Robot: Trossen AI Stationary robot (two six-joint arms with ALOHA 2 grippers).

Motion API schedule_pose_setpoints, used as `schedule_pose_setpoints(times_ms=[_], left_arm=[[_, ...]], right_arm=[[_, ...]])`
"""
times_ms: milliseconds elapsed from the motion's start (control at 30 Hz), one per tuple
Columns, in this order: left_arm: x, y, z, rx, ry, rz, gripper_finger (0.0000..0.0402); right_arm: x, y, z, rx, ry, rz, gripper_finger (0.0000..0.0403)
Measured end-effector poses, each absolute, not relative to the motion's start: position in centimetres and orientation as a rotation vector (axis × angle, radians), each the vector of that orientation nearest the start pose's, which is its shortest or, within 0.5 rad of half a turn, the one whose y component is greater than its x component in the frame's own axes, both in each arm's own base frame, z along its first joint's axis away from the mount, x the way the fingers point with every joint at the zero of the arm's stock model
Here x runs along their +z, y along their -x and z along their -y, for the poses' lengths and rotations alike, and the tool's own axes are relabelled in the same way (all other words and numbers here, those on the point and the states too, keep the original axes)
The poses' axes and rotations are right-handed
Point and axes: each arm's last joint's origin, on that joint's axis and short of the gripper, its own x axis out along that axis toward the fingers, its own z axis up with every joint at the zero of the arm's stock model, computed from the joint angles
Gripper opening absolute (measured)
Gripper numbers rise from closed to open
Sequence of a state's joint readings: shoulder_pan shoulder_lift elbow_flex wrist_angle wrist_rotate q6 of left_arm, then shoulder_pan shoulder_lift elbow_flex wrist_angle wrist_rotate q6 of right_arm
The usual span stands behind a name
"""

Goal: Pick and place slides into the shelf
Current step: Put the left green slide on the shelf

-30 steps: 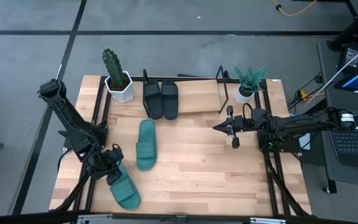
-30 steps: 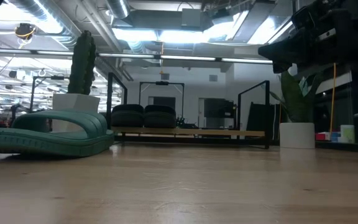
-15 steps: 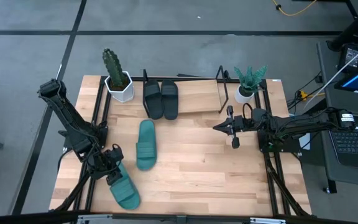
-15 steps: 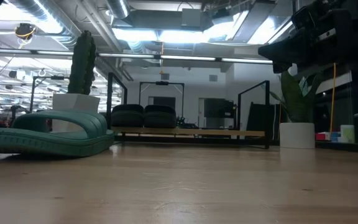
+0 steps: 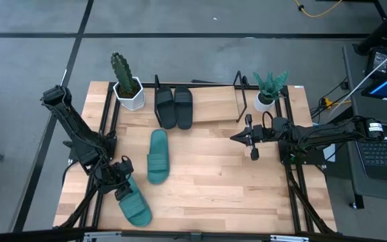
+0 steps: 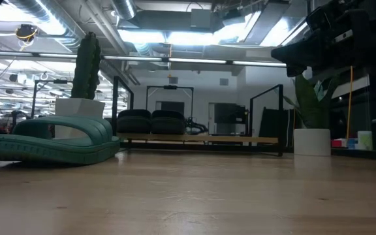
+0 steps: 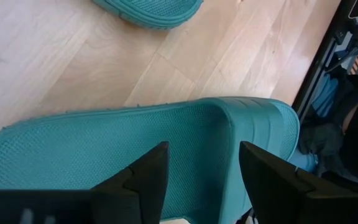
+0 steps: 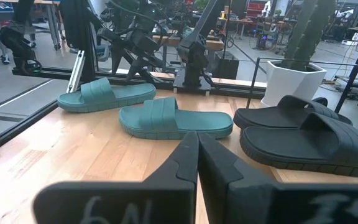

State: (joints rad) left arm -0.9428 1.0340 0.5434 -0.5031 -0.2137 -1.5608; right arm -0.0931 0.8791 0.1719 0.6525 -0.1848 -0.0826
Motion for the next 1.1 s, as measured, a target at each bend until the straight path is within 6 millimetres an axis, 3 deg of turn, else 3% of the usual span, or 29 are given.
schedule_pose_setpoints(times_ms=[433, 1100], left_arm=[[19.1, -11.5, 14.7, 0.070, 0.870, -1.057, 0.0183], [17.0, -12.8, 17.2, 0.030, 0.923, -1.161, 0.0183]], right_arm=[[18.8, -17.3, 1.1, 0.094, 0.075, -0.050, 0.0012], [18.8, -17.3, 1.1, 0.095, 0.062, -0.053, 0.0012]])
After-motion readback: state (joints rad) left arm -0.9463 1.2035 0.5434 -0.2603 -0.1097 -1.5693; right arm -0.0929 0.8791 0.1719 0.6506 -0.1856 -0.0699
